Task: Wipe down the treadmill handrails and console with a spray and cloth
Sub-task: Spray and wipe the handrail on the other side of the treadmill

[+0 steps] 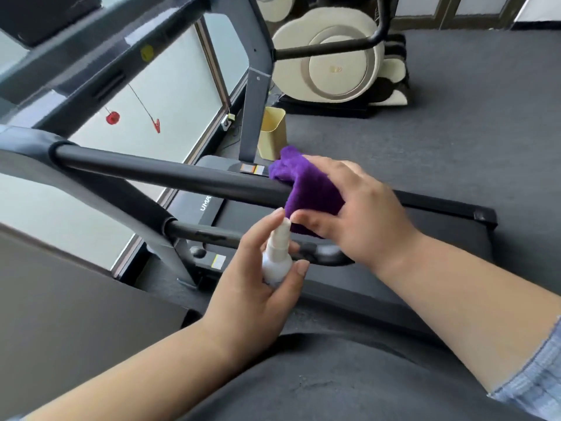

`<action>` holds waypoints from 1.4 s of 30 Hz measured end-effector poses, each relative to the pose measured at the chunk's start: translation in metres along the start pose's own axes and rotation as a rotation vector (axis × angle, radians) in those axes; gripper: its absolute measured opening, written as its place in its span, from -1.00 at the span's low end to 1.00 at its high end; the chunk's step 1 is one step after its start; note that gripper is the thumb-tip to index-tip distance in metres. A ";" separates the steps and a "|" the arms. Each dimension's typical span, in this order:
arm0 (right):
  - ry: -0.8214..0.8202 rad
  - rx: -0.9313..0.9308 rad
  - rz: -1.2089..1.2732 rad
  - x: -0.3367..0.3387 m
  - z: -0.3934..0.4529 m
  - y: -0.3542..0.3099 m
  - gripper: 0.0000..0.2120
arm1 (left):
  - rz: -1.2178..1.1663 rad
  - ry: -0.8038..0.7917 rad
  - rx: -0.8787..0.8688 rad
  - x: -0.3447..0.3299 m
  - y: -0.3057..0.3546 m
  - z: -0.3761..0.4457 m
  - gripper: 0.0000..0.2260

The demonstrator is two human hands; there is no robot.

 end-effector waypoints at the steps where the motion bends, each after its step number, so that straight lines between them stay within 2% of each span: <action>1: 0.056 0.015 0.045 0.003 -0.009 0.005 -0.27 | 0.014 0.004 0.007 -0.003 0.001 -0.003 -0.42; 4: 0.188 0.028 0.146 0.005 -0.029 0.024 -0.24 | 0.064 0.008 0.025 -0.008 0.005 -0.010 -0.42; 7: 0.243 0.040 0.244 0.001 -0.041 0.041 -0.21 | 0.123 0.029 0.075 -0.006 0.004 -0.018 -0.42; 12: 0.196 -0.044 0.344 -0.021 -0.066 0.085 -0.11 | 0.162 0.039 0.115 -0.009 0.003 -0.026 -0.43; 18: 0.177 -0.121 0.450 -0.037 -0.093 0.112 -0.18 | 0.184 0.044 0.118 -0.010 0.006 -0.032 -0.42; 20: 0.188 -0.108 0.439 -0.030 -0.084 0.102 -0.20 | 0.182 0.051 0.124 -0.009 0.006 -0.032 -0.42; 24: 0.190 0.051 0.252 -0.007 -0.043 0.047 -0.27 | 0.168 0.066 0.136 -0.013 0.006 -0.031 -0.42; 27: 0.201 0.054 0.160 0.001 -0.028 0.026 -0.29 | 0.168 0.042 0.150 -0.025 0.005 -0.028 -0.43; 31: 0.186 0.056 0.223 0.003 -0.037 0.034 -0.17 | 0.156 0.005 0.119 -0.038 0.009 -0.021 -0.42; 38: 0.263 0.090 0.257 -0.004 -0.047 0.051 -0.14 | 0.218 -0.036 0.075 -0.043 0.014 -0.020 -0.41; 42: 0.253 0.013 0.322 -0.023 -0.067 0.086 -0.09 | 0.261 -0.022 0.112 -0.038 0.008 -0.023 -0.41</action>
Point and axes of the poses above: each hand's wrist, its own z-axis towards the middle knuckle, its own x-axis out of the back of the hand, y = z × x, the point moved 10 cm from there along z, towards the middle knuckle, and after that the axes turned 6 degrees about y, right-handed, at the moved point
